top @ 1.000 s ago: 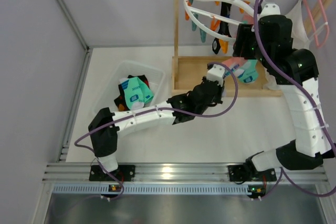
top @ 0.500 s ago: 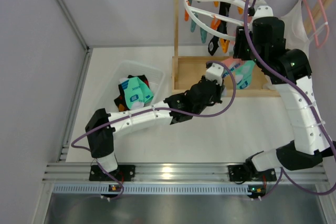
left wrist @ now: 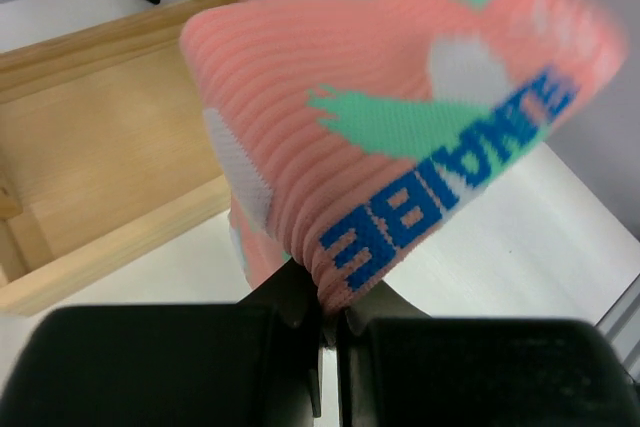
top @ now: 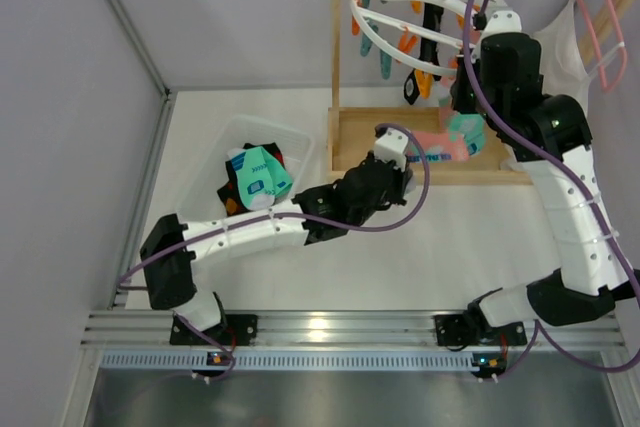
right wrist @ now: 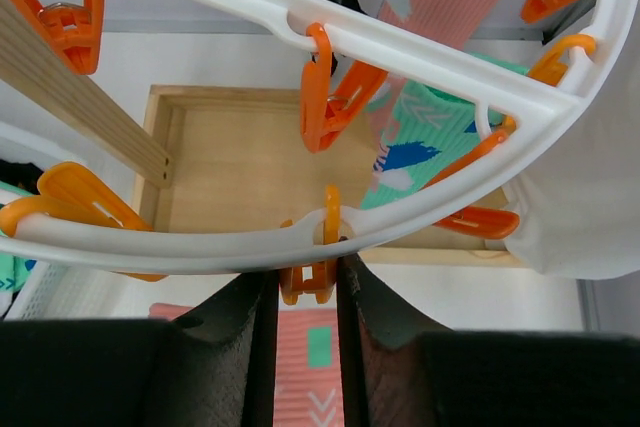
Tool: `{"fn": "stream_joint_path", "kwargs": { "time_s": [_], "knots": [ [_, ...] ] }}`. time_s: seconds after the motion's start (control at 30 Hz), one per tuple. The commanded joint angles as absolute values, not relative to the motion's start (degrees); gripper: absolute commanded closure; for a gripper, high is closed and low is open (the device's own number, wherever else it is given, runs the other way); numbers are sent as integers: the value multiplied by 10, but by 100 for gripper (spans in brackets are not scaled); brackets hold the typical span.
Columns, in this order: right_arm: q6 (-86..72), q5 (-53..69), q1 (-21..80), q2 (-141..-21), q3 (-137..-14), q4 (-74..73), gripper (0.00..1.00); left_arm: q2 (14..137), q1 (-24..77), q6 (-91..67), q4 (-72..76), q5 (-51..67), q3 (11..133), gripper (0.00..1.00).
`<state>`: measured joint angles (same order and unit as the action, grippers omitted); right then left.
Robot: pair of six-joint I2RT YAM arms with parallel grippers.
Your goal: Remove the socks clipped to the hanger
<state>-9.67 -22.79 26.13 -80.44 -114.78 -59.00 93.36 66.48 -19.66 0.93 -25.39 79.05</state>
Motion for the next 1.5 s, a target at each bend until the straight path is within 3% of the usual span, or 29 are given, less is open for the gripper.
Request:
{"fn": "stream_joint_path", "kwargs": {
  "time_s": [0.0,0.07,0.13,0.17,0.23,0.37,0.4,0.6,0.83,0.9,0.97,1.0,1.07,1.2,1.37,1.47],
  "knots": [
    [-112,-221,265,-784,-1136,-509,85,862,666,-207,4,-280,760,100],
    [-116,-207,265,-780,-1131,-506,77,825,662,-213,-46,-306,752,100],
    [-121,-196,265,-774,-1126,-504,59,804,645,-225,-90,-326,756,100],
    [-126,-186,265,-773,-1125,-503,46,785,632,-243,-142,-326,763,100],
    [-132,-177,265,-766,-1118,-500,38,763,590,-256,-180,-330,765,100],
    [-139,-144,265,-745,-1097,-497,11,705,530,-258,-245,-345,779,100],
    [-141,-138,265,-736,-1093,-497,1,691,499,-258,-281,-343,787,100],
    [-153,-124,265,-680,-1053,-511,1,710,344,-229,-381,-321,859,100],
    [-156,-153,261,-650,-1037,-544,0,773,250,-264,-436,-265,876,100],
    [-156,-166,258,-654,-1041,-569,1,786,243,-276,-439,-255,868,91],
    [-158,-184,254,-656,-1041,-581,1,792,243,-288,-445,-243,861,68],
    [-158,-189,251,-657,-1040,-593,1,796,243,-294,-450,-243,862,50],
    [-159,-203,238,-657,-1038,-605,1,796,243,-301,-454,-232,863,2],
    [-161,-193,181,-657,-1002,-621,1,766,243,-307,-454,-220,869,1],
    [-179,-68,36,-607,-900,-545,1,726,251,-343,-445,-130,875,1],
    [-196,-27,-23,-599,-882,-519,1,729,311,-332,-390,-111,861,1]
  ]
}}
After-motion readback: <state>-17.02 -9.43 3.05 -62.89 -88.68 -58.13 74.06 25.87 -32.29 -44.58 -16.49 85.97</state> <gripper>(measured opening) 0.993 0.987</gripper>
